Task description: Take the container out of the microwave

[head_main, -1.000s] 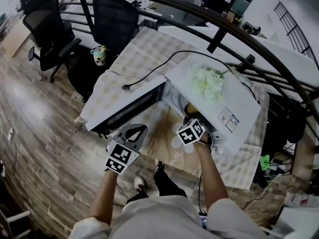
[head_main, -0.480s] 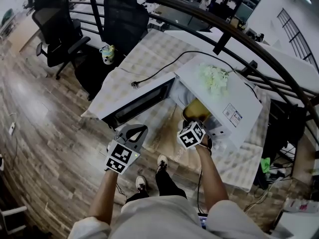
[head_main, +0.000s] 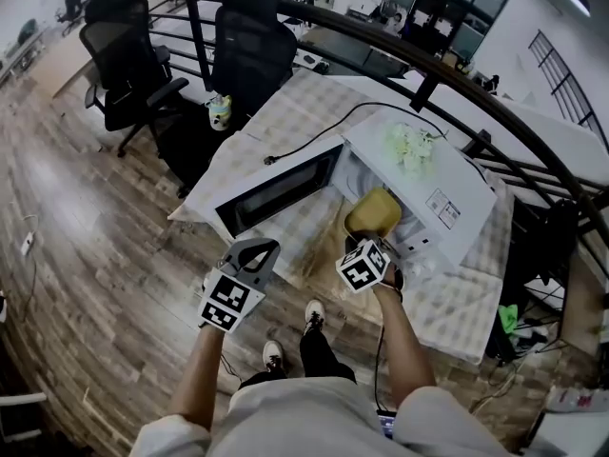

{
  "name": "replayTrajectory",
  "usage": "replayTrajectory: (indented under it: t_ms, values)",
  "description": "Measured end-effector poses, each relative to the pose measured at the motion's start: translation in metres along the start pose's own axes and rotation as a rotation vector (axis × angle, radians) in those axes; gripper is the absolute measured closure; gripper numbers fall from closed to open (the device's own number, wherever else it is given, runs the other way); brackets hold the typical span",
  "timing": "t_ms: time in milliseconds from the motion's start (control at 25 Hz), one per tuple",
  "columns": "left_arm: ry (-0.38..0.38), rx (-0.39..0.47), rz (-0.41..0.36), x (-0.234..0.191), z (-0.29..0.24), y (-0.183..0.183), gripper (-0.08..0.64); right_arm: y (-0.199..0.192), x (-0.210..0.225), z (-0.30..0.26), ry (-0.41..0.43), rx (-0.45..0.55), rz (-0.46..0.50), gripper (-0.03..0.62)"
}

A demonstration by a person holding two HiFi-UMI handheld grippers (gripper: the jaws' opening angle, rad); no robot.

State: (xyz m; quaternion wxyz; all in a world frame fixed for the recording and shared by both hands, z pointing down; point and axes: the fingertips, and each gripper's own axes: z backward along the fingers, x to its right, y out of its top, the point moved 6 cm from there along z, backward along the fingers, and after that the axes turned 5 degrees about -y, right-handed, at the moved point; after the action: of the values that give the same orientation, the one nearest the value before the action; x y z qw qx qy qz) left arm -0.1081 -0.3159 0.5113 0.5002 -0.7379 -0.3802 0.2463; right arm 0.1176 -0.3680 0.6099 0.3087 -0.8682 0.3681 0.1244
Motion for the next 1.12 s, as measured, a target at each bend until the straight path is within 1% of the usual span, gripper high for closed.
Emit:
replayTrajectory:
  t_ms: [240,520,680,840,1120]
  values:
    - [0.030,0.037,-0.021,0.011,0.028,0.007,0.543,0.008,-0.014,0.038,-0.028,0.063,-0.002,0.561]
    - [0.041,0.087,-0.064,0.024,0.055,0.021,0.543,0.015,-0.019,0.093,-0.095,0.133,-0.022,0.563]
    - [0.034,0.121,-0.095,0.036,0.067,0.033,0.543,0.016,-0.019,0.131,-0.153,0.176,-0.034,0.563]
    - [0.027,0.160,-0.130,0.046,0.078,0.047,0.543,0.018,-0.015,0.169,-0.203,0.229,-0.068,0.561]
    - [0.000,0.221,-0.190,0.068,0.088,0.070,0.543,0.012,-0.008,0.238,-0.284,0.346,-0.160,0.563]
